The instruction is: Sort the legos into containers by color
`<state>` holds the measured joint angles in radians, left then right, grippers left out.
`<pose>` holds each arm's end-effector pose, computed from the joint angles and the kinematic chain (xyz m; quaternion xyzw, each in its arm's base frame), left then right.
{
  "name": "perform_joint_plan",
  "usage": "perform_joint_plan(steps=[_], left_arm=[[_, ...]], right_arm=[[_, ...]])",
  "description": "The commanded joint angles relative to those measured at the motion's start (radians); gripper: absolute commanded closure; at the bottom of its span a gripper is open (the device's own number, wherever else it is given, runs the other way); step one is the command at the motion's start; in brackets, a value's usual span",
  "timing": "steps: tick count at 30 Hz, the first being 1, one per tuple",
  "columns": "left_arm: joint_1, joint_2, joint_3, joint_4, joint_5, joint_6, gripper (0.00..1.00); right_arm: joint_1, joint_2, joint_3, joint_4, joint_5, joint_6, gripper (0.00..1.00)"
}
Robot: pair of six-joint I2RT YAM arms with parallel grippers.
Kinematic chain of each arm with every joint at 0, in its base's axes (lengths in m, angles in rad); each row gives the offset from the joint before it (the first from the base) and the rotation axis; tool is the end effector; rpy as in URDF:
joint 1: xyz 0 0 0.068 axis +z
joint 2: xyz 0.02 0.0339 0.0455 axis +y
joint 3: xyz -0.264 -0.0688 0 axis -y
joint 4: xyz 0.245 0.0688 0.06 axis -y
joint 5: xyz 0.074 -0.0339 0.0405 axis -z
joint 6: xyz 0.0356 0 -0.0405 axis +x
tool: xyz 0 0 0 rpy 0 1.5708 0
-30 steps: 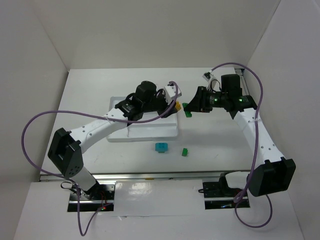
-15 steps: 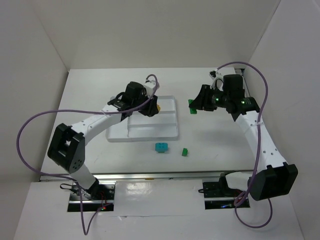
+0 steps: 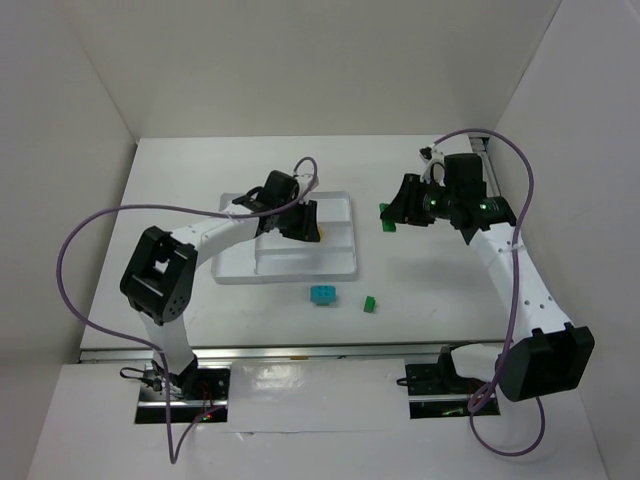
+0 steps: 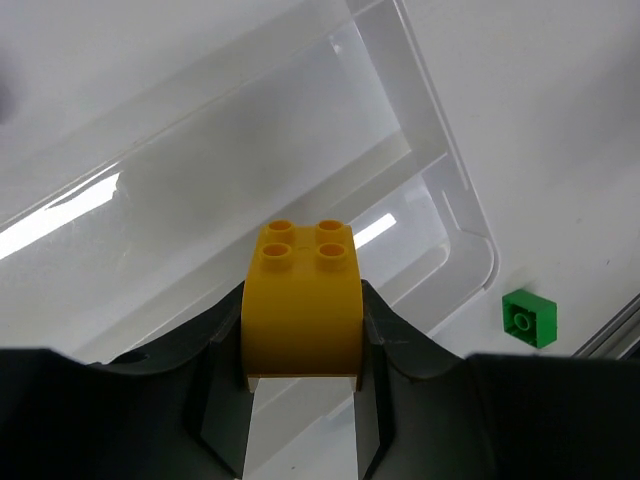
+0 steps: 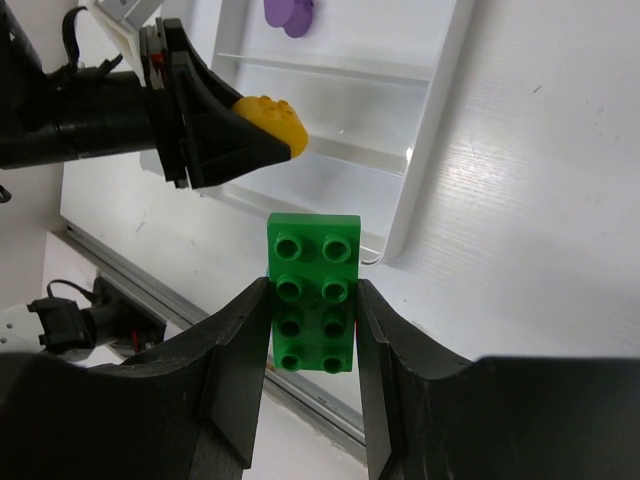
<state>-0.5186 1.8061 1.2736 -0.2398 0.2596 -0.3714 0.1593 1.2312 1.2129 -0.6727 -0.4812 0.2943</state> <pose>0.3435 -0.2066 0.2219 0.1174 0.9074 -0.2736 0.2966 0.2536 0.0574 0.3507 -0.0420 0.8836 0.3031 0.3545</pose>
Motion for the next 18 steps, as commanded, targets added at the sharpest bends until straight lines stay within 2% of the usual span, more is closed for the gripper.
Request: perform_joint_plan(steps=[1, 4, 5, 6, 7, 8, 12, 18], left_arm=[[0.003, 0.039, 0.058, -0.004, -0.028, -0.032, 0.7], [0.003, 0.05, 0.067, -0.004, -0.028, -0.032, 0.51], [0.003, 0.05, 0.067, -0.004, -0.028, -0.032, 0.36], [0.003, 0.05, 0.067, -0.004, -0.048, -0.032, 0.13], [0.003, 0.05, 0.067, -0.004, -0.048, -0.032, 0.03], [0.003, 0.05, 0.067, -0.004, -0.048, -0.032, 0.0], [0.003, -0.022, 0.088, -0.033, -0.057, -0.032, 0.0], [-0.006, -0.2, 0.183, -0.153, -0.199, -0.009, 0.0]], right_arm=[[-0.001, -0.01, -0.013, 0.036, 0.001, -0.006, 0.79], [-0.001, -0.01, -0.013, 0.045, -0.008, -0.006, 0.79], [-0.001, -0.01, -0.013, 0.045, -0.008, -0.006, 0.79], [-0.001, -0.01, -0.013, 0.045, -0.008, -0.006, 0.79], [-0.001, -0.001, -0.013, 0.045, -0.008, -0.006, 0.79], [-0.001, -0.001, -0.022, 0.045, -0.008, -0.006, 0.79], [0.04, 0.011, -0.023, 0.045, -0.008, -0.029, 0.79], [0.238, 0.06, -0.041, 0.085, 0.154, -0.004, 0.79]])
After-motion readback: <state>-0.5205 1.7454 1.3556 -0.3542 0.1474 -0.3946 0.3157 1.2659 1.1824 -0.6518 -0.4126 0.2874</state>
